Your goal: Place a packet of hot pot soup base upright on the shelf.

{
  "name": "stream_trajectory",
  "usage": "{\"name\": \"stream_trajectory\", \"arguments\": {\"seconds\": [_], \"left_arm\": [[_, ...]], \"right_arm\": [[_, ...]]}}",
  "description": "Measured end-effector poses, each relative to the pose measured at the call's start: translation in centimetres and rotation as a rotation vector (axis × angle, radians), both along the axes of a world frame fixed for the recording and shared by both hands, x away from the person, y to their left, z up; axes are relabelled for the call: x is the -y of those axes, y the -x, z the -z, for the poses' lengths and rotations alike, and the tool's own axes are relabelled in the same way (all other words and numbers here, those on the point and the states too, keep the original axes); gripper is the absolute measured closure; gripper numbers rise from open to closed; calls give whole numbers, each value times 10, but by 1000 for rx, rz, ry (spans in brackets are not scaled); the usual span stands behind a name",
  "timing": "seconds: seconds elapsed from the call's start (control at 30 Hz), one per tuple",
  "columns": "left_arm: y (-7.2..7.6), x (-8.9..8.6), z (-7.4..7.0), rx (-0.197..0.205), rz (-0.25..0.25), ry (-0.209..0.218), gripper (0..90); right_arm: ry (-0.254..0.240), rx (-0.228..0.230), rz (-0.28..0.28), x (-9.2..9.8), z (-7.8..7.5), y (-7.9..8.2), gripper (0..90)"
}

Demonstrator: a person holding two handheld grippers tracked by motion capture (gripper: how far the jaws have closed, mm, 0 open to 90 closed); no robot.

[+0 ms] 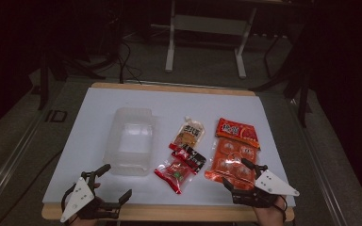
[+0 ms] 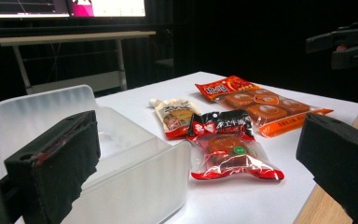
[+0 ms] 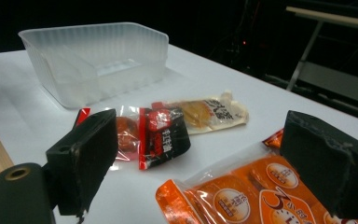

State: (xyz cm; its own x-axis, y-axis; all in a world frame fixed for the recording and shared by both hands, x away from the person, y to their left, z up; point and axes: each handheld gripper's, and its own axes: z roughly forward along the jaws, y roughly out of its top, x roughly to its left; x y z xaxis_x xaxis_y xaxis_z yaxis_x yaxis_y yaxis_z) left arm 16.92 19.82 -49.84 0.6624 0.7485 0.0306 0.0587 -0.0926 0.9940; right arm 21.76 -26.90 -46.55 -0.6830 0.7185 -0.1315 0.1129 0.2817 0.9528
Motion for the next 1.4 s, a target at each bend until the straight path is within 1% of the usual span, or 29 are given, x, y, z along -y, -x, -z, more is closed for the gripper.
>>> {"name": "stream_trajectory", "arguments": {"seconds": [0.13, 0.2, 0.33, 0.4, 0.53, 0.57, 0.63, 0.67, 0.77, 0.83, 0.93, 1.0, 1.1, 1.2, 1.27, 1.3, 1.37, 1.4], "left_arm": [[0, 1, 0, -3, 6, -2, 0], [0, 1, 1, -4, 6, -5, 0], [0, 2, 0, -2, 8, -12, 1], [0, 2, 0, -2, 11, -10, 0], [0, 3, 0, -9, 17, -13, 0], [0, 3, 0, -12, 19, -13, 0], [1, 3, 0, -18, 25, -9, 1], [1, 3, 0, -18, 28, -8, 0], [1, 4, 0, -20, 28, -11, 0], [1, 4, 0, -20, 28, -15, 1], [1, 5, 0, -16, 28, -20, 0], [1, 5, 0, -18, 31, -21, 0], [0, 5, 0, -19, 30, -23, 0], [0, 5, 0, -14, 26, -20, 0], [0, 5, 0, -14, 25, -19, 1], [0, 4, 0, -14, 24, -19, 1], [1, 4, 0, -13, 22, -17, 1], [0, 4, 0, -15, 23, -16, 1]], "right_arm": [[16, 2, 4, -2, 0, 0, 114], [17, -1, 5, -1, 0, 0, 115], [-1, -12, -8, 1, -2, -1, 115], [0, -8, -9, 1, -3, 0, 115], [9, 14, -28, -1, -11, 3, 113], [9, 14, -28, -1, -11, 3, 113], [19, 26, -42, -3, -17, 4, 111], [12, 35, -51, -4, -19, 5, 111], [-5, 33, -64, -6, -26, 6, 110], [-4, 35, -69, -6, -31, 6, 110], [-17, 46, -61, -4, -41, 4, 110], [-25, 64, -53, -1, -47, 3, 110], [-30, 87, -41, 3, -57, -1, 110], [-42, 95, -38, 7, -66, -5, 108], [-50, 90, -43, 10, -71, -10, 108], [-53, 91, -34, 11, -73, -12, 108], [-54, 74, -43, 13, -77, -17, 107], [-49, 80, -36, 14, -79, -19, 107]]}}
